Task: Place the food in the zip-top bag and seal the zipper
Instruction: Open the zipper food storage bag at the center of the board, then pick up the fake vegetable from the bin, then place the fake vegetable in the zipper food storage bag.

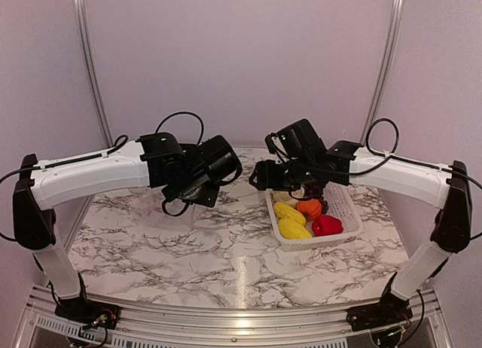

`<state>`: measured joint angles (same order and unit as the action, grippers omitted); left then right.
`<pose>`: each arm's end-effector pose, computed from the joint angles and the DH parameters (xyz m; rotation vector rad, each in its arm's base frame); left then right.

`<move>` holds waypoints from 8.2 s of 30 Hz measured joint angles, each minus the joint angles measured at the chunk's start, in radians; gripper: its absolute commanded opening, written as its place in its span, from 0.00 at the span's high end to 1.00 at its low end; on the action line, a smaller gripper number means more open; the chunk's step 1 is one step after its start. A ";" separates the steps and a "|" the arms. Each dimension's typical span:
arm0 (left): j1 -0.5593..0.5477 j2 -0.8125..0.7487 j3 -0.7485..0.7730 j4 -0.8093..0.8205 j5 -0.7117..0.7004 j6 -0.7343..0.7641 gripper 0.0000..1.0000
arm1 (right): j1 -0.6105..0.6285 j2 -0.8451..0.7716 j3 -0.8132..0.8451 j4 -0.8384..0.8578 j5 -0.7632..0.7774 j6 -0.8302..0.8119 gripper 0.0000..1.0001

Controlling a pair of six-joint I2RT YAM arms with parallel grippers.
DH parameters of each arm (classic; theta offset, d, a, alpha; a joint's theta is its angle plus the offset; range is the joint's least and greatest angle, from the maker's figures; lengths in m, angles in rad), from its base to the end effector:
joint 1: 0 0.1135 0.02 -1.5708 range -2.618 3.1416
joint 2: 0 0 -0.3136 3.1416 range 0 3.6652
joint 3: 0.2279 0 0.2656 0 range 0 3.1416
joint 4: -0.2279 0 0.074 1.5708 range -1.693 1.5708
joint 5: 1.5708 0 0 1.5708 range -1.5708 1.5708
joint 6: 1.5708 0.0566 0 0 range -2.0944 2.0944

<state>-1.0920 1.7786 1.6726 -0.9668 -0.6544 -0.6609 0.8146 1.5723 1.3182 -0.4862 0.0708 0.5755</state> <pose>0.2172 -0.3437 0.3482 0.3025 2.3230 0.0508 0.2652 0.2754 0.3321 -0.2481 2.3787 0.6101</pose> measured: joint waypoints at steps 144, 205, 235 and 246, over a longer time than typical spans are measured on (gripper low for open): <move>0.057 -0.085 -0.093 0.204 0.208 0.198 1.00 | -0.415 0.186 0.054 -0.371 -0.220 -0.528 0.23; 0.087 0.006 -0.092 0.317 0.246 0.106 1.00 | -0.341 -0.243 0.003 -0.092 -0.493 -0.179 0.73; 0.115 -0.031 -0.174 0.822 0.409 -0.166 1.00 | -0.253 -0.074 -0.108 0.310 -0.734 0.153 0.76; 0.118 -0.031 -0.174 0.858 0.439 -0.189 1.00 | -0.215 -0.018 -0.042 0.155 -0.600 0.158 0.44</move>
<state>-0.9741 1.7481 1.4986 -0.1093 -0.2153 -0.8497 0.5999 1.5547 1.2762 -0.3313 -0.5297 0.7334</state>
